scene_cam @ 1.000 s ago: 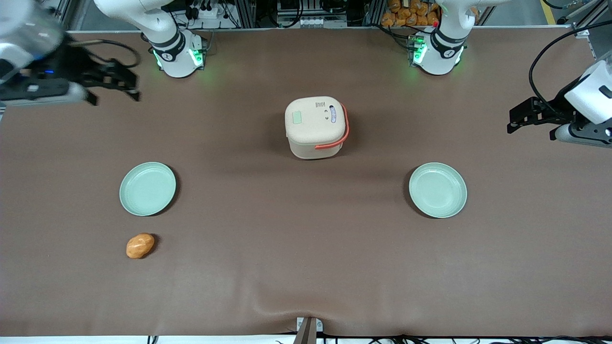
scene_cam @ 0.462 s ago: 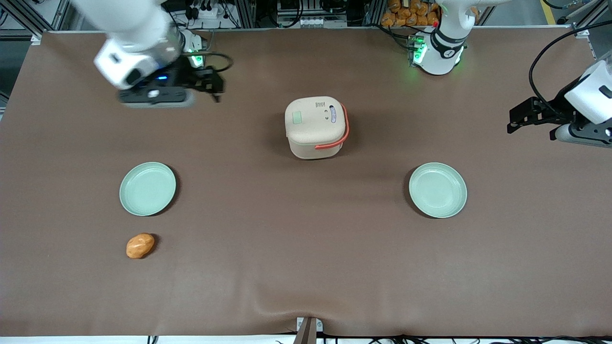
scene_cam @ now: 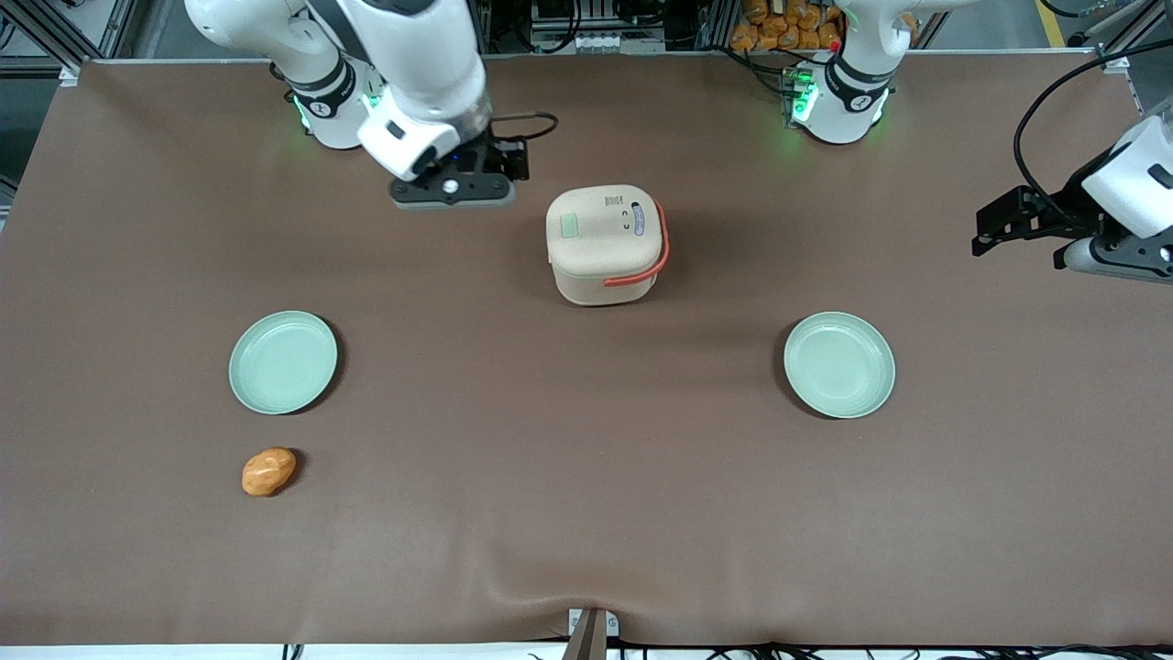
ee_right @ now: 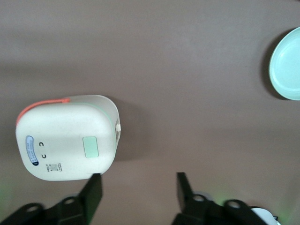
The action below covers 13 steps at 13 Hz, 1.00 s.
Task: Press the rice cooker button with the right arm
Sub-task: 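Move the right gripper over the rice cooker lid above the green button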
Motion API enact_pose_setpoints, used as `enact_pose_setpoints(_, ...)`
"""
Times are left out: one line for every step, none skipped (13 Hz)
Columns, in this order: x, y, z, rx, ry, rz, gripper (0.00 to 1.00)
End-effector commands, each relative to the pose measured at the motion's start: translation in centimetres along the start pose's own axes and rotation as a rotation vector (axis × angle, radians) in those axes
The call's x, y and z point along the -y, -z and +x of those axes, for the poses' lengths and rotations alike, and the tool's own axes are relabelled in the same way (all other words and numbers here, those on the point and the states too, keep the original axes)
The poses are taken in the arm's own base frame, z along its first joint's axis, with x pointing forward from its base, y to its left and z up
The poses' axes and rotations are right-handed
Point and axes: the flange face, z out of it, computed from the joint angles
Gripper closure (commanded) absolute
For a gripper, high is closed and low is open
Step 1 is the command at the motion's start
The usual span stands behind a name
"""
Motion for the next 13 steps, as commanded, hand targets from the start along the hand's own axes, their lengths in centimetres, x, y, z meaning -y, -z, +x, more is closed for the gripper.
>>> enact_pose_setpoints(1.2,-1.8,-1.3,-0.011,-0.023,-0.001,0.66)
enact_pose_setpoints(1.5,-2.1,-1.2,-0.019,-0.027,0.009,0.80)
enact_pose_setpoints(2.2,-3.0,-1.5,-0.014,-0.020,0.004,0.85)
enact_pose_setpoints(3.4,-4.3,-2.2,-0.011,-0.008,-0.005,0.91)
enact_pose_setpoints(4.1,-5.5,-2.7,-0.006,-0.042,-0.008,0.99)
enact_pose_setpoints(4.8,-6.3,-2.8,-0.008,-0.071,-0.004,1.00)
enact_pose_setpoints(5.6,-7.4,-2.8,-0.003,-0.074,-0.010,1.00)
enact_pose_setpoints(6.3,-8.2,-2.7,-0.006,-0.068,-0.013,1.00)
enact_pose_setpoints(7.6,-9.6,-3.0,-0.012,-0.050,-0.017,1.00)
enact_pose_setpoints(8.6,-10.5,-3.2,-0.017,-0.039,-0.020,1.00)
enact_pose_setpoints(8.9,-11.2,-3.0,-0.022,-0.039,-0.016,1.00)
enact_pose_setpoints(9.5,-12.1,-2.9,-0.023,-0.035,-0.015,1.00)
enact_pose_setpoints(10.0,-13.0,-3.0,-0.024,-0.029,-0.020,1.00)
